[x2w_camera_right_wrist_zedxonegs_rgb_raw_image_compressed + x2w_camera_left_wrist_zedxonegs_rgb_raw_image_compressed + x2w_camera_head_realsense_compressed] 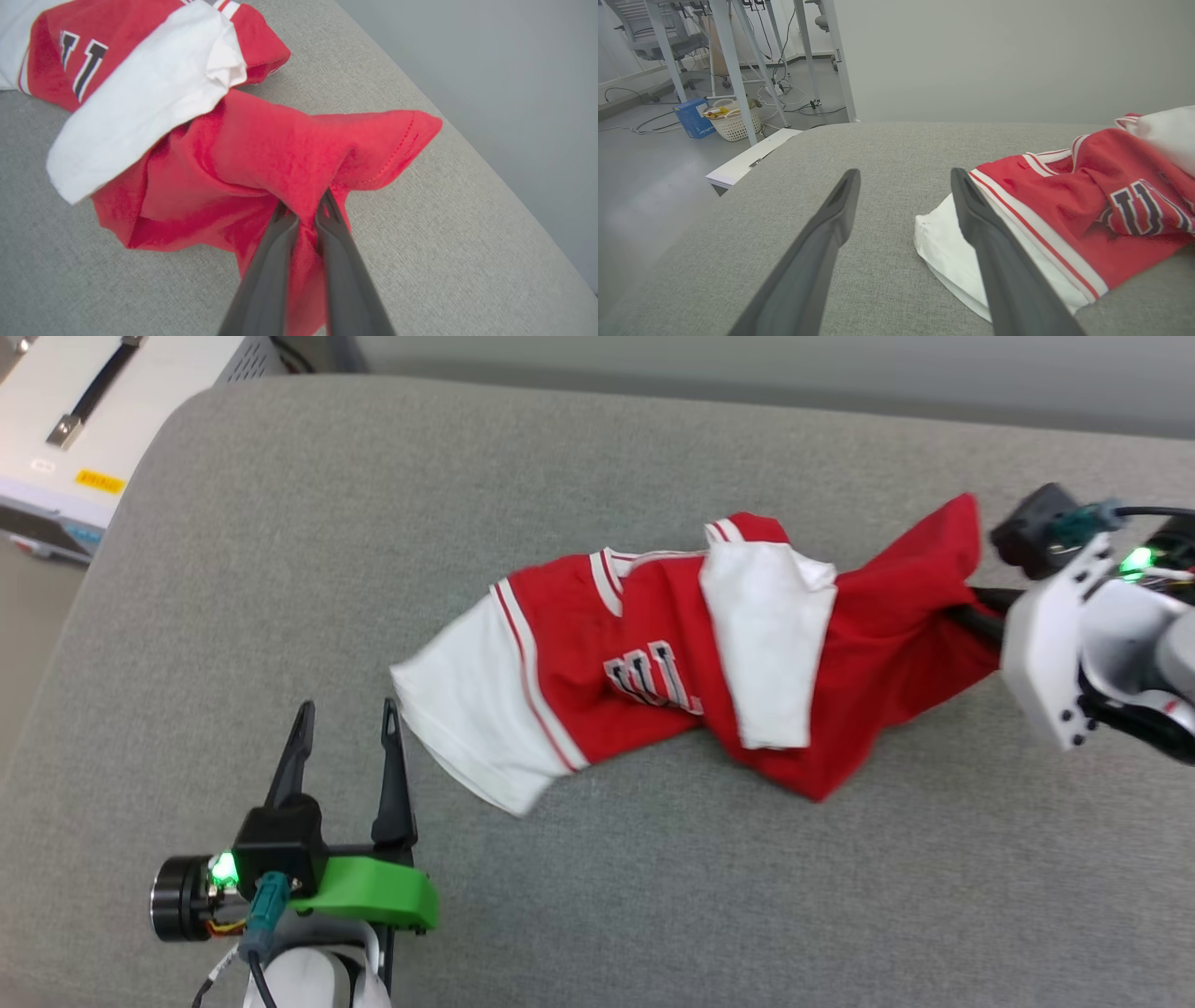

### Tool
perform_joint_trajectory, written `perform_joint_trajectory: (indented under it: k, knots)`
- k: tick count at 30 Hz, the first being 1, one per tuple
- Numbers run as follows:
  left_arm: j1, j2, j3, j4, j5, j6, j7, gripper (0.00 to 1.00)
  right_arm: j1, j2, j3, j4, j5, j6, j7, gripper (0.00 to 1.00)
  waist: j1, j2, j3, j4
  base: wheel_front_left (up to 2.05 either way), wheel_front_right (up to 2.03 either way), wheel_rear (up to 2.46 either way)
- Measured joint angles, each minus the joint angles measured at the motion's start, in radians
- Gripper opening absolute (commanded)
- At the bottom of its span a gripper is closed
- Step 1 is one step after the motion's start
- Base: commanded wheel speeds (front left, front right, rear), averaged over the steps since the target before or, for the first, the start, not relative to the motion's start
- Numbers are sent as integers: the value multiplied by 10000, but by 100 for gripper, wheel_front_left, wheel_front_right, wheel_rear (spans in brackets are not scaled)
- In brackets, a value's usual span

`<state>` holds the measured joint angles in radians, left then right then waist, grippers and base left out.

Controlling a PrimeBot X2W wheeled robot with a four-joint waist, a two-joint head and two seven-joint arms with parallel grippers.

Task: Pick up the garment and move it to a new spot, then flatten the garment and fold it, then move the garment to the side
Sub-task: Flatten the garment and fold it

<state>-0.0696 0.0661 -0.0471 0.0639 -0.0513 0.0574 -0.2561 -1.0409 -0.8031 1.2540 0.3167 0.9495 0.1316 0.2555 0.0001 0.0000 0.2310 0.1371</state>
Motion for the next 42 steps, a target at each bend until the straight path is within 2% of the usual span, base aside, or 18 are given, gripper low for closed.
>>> perform_joint_trajectory:
  k: [5, 8, 13, 19, 22, 26, 27, 28, 33, 37, 42]
  knots:
    - [432, -13, 67, 88, 54, -10, 0, 100, 707, -1129, -291, -545, 500, 0, -268, 0, 0, 0, -503, -351, 0, 0, 0]
    - [560, -19, 94, 150, 82, -19, 0, 100, 1771, -1858, -596, -972, 965, 0, -439, 0, 0, 0, -760, -577, 0, 0, 0]
    - [779, -29, 119, 238, 113, -94, 0, 100, 3708, -2506, -1139, -1325, 1620, 0, -869, 0, -1, 0, -1070, -905, 0, 0, 0]
    - [866, -33, 94, 311, 176, -105, 0, 100, 6106, -2291, -1592, -1043, 2063, 0, -1390, 0, -1, 0, -1348, -1156, 0, 0, 0]
    - [870, -36, 54, 337, 188, -182, 0, 100, 7149, -1659, -1868, -564, 2439, 0, -1597, 0, -1, 0, -1376, -1177, 0, 0, 0]
    - [869, -36, -4, 401, 253, -192, 0, 100, 7717, -1037, -2209, 174, 2140, 6, -1952, 0, -1, 0, -1310, -1114, 0, 0, 0]
    - [869, -36, -12, 420, 259, -192, 0, 100, 7740, -913, -2403, 307, 1996, 10, -2094, 36, -1, 0, -1295, -1097, 0, 0, 0]
    - [870, -35, -10, 439, 259, -192, 0, 100, 7772, -779, -2600, 355, 1985, 10, -2226, 100, -1, 0, -1296, -1096, 0, 0, 0]
    - [900, -29, 19, 464, 265, -190, 0, 100, 7793, -708, -3662, 48, 1507, 6, -2823, 100, -1, 0, -1411, -1144, 0, 0, 0]
    - [950, -23, 21, 453, 309, -188, 0, 100, 7805, -1198, -5007, -1047, 1248, 2, -3141, 100, -1, 0, -1509, -1198, 0, 0, 0]
    - [1047, -13, 38, 399, 332, -182, 0, 100, 7824, -1875, -7055, -2591, 658, 0, -2892, 100, -1, 0, -1518, -1271, 0, 0, 0]
